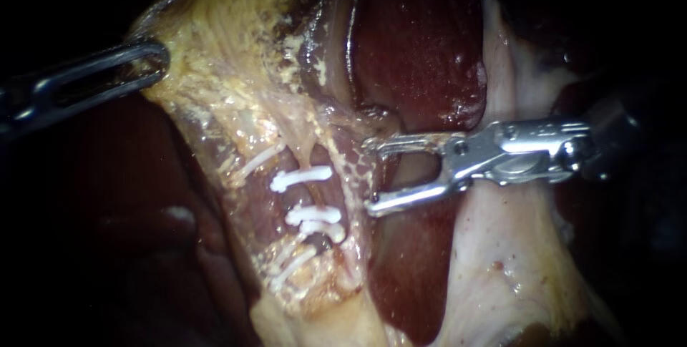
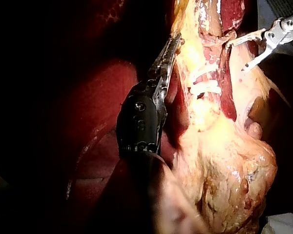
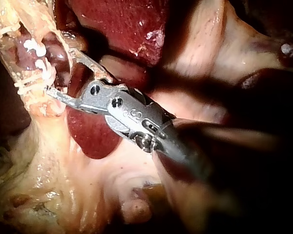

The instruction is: Going back third clip right tube

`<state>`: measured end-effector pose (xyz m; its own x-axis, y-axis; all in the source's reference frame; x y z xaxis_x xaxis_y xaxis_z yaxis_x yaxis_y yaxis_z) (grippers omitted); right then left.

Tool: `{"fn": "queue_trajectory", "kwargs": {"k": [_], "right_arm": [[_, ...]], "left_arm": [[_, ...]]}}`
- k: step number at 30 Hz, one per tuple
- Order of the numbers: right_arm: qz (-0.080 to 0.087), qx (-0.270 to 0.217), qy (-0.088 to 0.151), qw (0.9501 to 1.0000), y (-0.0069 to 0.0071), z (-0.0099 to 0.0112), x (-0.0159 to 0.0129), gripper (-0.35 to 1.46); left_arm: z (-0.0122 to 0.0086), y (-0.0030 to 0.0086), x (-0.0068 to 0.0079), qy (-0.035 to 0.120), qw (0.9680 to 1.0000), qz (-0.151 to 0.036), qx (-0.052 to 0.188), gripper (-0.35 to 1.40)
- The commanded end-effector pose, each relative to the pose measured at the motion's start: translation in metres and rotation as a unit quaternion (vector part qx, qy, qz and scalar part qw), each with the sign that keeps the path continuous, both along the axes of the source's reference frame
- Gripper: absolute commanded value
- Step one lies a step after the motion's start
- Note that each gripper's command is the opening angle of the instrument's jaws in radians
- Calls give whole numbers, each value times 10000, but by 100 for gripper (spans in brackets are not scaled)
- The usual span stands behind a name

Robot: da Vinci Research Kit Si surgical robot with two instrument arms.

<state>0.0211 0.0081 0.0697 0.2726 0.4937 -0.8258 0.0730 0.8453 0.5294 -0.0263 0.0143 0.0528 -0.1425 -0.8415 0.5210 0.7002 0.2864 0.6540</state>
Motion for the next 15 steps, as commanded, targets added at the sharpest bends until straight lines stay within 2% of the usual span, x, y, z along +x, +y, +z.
{"fn": "queue_trajectory", "kwargs": {"k": [1,4,8,11,15], "right_arm": [[-10,10,21,10000,0,-3,-2,60],[-2,19,51,10000,-2,-9,-5,60],[-15,-10,61,10000,-4,-11,-6,60],[-20,-10,63,10000,-4,-11,-8,60],[-31,-38,72,10000,-5,-12,-10,60]], "left_arm": [[1,0,-1,-1,10000,1,2,-35],[7,0,-5,-14,10000,13,-6,-35],[23,-3,-19,-54,10000,50,-32,-35],[40,-5,-37,-27,9999,149,17,-35],[71,-3,-68,-25,9996,284,69,-35]]}}
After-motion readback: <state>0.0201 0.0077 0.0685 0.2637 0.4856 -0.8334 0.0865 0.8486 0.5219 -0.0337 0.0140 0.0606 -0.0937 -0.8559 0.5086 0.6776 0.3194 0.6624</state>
